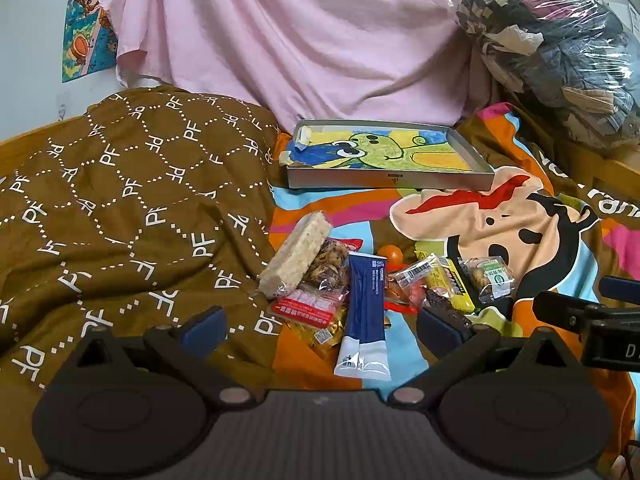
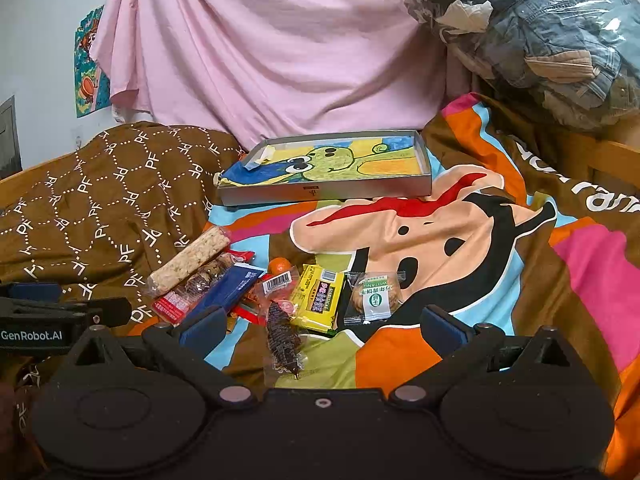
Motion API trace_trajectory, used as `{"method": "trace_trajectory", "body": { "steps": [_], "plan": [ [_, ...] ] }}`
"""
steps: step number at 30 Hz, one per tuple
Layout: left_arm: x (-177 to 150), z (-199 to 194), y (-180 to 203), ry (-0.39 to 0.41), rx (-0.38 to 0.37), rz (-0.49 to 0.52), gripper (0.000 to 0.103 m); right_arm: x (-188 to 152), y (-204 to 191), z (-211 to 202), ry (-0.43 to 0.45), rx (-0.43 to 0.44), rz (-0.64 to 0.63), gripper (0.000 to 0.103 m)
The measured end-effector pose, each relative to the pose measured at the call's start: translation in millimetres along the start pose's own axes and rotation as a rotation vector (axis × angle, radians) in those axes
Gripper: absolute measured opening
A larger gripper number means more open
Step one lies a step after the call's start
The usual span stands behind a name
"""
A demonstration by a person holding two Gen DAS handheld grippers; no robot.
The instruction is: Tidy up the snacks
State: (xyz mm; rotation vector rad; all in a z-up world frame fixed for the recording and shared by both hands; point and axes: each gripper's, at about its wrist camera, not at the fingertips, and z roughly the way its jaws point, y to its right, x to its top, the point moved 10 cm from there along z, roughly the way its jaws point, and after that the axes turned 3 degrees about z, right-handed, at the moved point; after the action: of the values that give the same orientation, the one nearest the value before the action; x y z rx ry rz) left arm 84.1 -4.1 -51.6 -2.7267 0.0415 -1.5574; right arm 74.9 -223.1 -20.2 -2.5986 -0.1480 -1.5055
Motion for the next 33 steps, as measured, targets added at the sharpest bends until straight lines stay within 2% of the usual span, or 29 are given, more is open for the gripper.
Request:
{"method": "trace_trajectory", "body": {
  "steps": [33],
  "plan": [
    [-1.6,-0.2,0.9,0.002,-0.006,0.003,0.103,-0.2,2.1,1.4,-0.003,0.000,0.000,0.102]
  ]
}}
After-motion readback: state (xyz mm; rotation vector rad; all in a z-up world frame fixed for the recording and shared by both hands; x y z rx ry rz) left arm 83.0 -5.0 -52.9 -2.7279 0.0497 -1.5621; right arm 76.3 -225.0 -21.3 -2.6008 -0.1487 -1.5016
